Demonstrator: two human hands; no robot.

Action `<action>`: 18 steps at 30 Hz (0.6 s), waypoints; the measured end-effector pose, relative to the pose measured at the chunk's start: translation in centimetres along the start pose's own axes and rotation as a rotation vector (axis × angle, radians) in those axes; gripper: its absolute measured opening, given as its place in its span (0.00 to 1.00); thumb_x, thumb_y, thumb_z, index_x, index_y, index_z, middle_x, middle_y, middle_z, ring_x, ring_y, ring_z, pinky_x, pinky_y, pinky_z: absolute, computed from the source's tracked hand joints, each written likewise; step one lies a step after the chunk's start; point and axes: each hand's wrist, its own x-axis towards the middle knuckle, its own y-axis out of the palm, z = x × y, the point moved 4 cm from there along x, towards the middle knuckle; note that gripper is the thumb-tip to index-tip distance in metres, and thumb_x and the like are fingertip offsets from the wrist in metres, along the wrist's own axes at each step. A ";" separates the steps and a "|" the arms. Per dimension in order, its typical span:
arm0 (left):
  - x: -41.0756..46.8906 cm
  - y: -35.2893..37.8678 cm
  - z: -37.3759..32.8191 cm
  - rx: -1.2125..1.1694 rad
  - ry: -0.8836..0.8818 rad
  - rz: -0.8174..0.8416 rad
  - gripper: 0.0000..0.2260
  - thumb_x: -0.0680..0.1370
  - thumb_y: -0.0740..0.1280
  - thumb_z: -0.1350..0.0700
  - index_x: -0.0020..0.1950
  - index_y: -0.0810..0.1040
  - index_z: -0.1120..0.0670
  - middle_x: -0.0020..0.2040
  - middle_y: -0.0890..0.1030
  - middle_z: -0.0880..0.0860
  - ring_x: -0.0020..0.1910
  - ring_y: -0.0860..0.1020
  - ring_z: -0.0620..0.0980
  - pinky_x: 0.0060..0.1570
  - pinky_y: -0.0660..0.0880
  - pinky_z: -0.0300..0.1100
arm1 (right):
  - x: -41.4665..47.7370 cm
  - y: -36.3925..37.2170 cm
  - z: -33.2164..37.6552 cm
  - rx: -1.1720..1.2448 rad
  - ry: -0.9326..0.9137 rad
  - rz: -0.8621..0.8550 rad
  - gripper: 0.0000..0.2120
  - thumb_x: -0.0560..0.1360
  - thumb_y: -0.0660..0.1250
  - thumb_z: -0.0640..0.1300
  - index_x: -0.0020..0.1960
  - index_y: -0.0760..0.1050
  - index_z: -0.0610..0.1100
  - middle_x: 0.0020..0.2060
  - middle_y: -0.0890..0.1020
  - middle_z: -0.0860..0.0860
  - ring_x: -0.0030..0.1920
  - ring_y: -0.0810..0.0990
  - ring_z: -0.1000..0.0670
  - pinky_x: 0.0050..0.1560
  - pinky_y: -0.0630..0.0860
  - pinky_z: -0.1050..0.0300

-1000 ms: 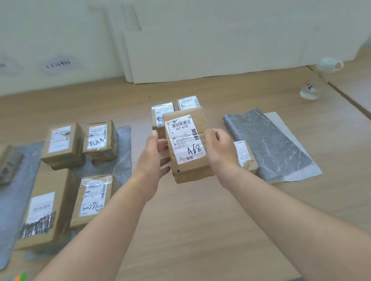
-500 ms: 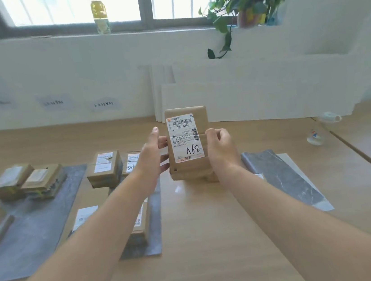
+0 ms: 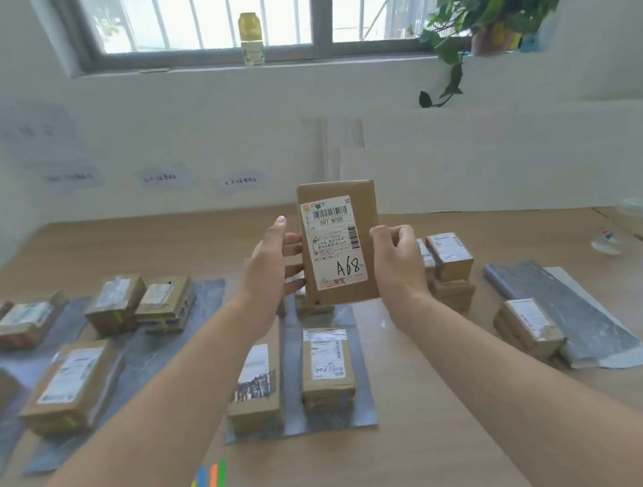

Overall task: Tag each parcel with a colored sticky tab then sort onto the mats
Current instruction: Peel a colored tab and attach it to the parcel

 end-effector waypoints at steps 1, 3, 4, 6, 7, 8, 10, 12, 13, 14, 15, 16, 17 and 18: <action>-0.2 -1.0 0.0 0.002 -0.007 -0.007 0.21 0.83 0.55 0.40 0.57 0.77 0.56 0.53 0.82 0.55 0.51 0.82 0.55 0.58 0.78 0.55 | -0.4 1.0 -0.2 -0.018 0.004 0.013 0.13 0.75 0.60 0.60 0.48 0.70 0.51 0.45 0.85 0.50 0.48 0.85 0.48 0.49 0.83 0.44; -0.5 -2.8 0.2 0.002 -0.024 -0.018 0.21 0.84 0.55 0.41 0.58 0.78 0.55 0.54 0.82 0.55 0.50 0.82 0.56 0.56 0.79 0.55 | -1.5 2.7 -0.2 -0.015 0.017 0.065 0.10 0.78 0.60 0.57 0.49 0.70 0.50 0.45 0.85 0.49 0.47 0.85 0.48 0.50 0.83 0.45; -0.8 -3.6 0.2 -0.002 -0.028 -0.028 0.21 0.84 0.54 0.41 0.59 0.78 0.54 0.55 0.82 0.55 0.50 0.82 0.55 0.53 0.80 0.53 | -1.8 3.4 -0.2 -0.001 0.019 0.084 0.08 0.80 0.61 0.53 0.50 0.70 0.48 0.45 0.84 0.49 0.47 0.85 0.48 0.48 0.82 0.47; -1.3 -5.0 0.0 -0.011 -0.029 -0.057 0.20 0.84 0.53 0.42 0.57 0.78 0.53 0.55 0.81 0.55 0.48 0.82 0.55 0.48 0.81 0.50 | -2.2 4.5 -0.1 0.003 0.016 0.107 0.07 0.81 0.61 0.50 0.52 0.71 0.46 0.45 0.84 0.49 0.47 0.84 0.48 0.48 0.82 0.49; -1.5 -5.7 0.0 -0.014 -0.032 -0.076 0.19 0.84 0.53 0.42 0.57 0.78 0.53 0.55 0.81 0.55 0.48 0.82 0.55 0.49 0.81 0.50 | -2.2 5.2 -0.1 0.005 0.020 0.128 0.07 0.81 0.61 0.50 0.52 0.72 0.47 0.46 0.84 0.48 0.48 0.85 0.47 0.48 0.82 0.48; -1.7 -6.4 0.1 -0.013 -0.035 -0.098 0.19 0.84 0.54 0.42 0.57 0.78 0.53 0.56 0.81 0.56 0.49 0.82 0.55 0.53 0.80 0.51 | -2.3 5.9 -0.2 0.012 0.027 0.155 0.08 0.81 0.61 0.51 0.53 0.72 0.47 0.47 0.84 0.47 0.49 0.85 0.47 0.49 0.82 0.47; -2.0 -7.9 0.4 -0.004 -0.040 -0.140 0.19 0.84 0.54 0.41 0.58 0.78 0.52 0.58 0.81 0.56 0.53 0.82 0.55 0.58 0.79 0.53 | -2.5 7.5 -0.8 0.043 0.050 0.211 0.06 0.81 0.61 0.50 0.54 0.72 0.47 0.50 0.84 0.46 0.49 0.85 0.46 0.47 0.82 0.47; -2.4 -9.2 1.0 -0.001 -0.045 -0.186 0.20 0.84 0.53 0.41 0.59 0.78 0.52 0.58 0.81 0.56 0.54 0.82 0.55 0.60 0.78 0.53 | -2.9 9.0 -1.4 0.087 0.066 0.268 0.04 0.82 0.61 0.48 0.55 0.72 0.50 0.51 0.84 0.47 0.50 0.85 0.47 0.47 0.83 0.48; -2.7 -9.9 1.3 0.000 -0.047 -0.211 0.20 0.85 0.53 0.42 0.59 0.78 0.52 0.58 0.81 0.55 0.55 0.82 0.55 0.61 0.78 0.53 | -3.3 9.8 -1.9 0.102 0.071 0.311 0.05 0.82 0.61 0.48 0.56 0.73 0.52 0.52 0.84 0.47 0.51 0.85 0.47 0.47 0.84 0.48; -3.1 -10.5 1.8 0.004 -0.051 -0.231 0.20 0.85 0.53 0.41 0.60 0.78 0.52 0.58 0.81 0.55 0.56 0.82 0.56 0.62 0.77 0.54 | -3.6 10.6 -2.3 0.112 0.073 0.354 0.05 0.82 0.60 0.48 0.56 0.74 0.55 0.52 0.85 0.49 0.51 0.86 0.48 0.46 0.85 0.48; -3.5 -11.1 2.3 0.008 -0.060 -0.248 0.20 0.85 0.53 0.41 0.62 0.78 0.52 0.59 0.81 0.56 0.57 0.81 0.56 0.62 0.77 0.54 | -4.0 11.3 -2.7 0.120 0.076 0.382 0.07 0.82 0.60 0.47 0.53 0.75 0.56 0.50 0.86 0.50 0.49 0.86 0.49 0.44 0.85 0.49; -3.9 -11.7 2.7 0.012 -0.070 -0.263 0.21 0.84 0.52 0.41 0.63 0.78 0.52 0.60 0.81 0.56 0.58 0.81 0.56 0.63 0.76 0.55 | -4.5 11.9 -3.1 0.118 0.077 0.397 0.09 0.82 0.59 0.46 0.51 0.77 0.56 0.47 0.87 0.52 0.46 0.87 0.51 0.42 0.84 0.50; -4.3 -12.4 3.1 0.016 -0.077 -0.277 0.21 0.84 0.52 0.41 0.64 0.77 0.52 0.60 0.81 0.56 0.58 0.81 0.56 0.64 0.76 0.55 | -4.9 12.6 -3.7 0.112 0.078 0.408 0.11 0.83 0.59 0.45 0.50 0.78 0.55 0.44 0.87 0.53 0.44 0.87 0.53 0.40 0.84 0.52; -4.6 -13.1 3.4 0.019 -0.082 -0.291 0.21 0.84 0.52 0.41 0.64 0.78 0.52 0.59 0.81 0.55 0.58 0.81 0.56 0.64 0.76 0.55 | -5.3 13.2 -4.0 0.108 0.082 0.424 0.11 0.82 0.58 0.45 0.51 0.79 0.55 0.43 0.87 0.54 0.43 0.87 0.53 0.39 0.83 0.52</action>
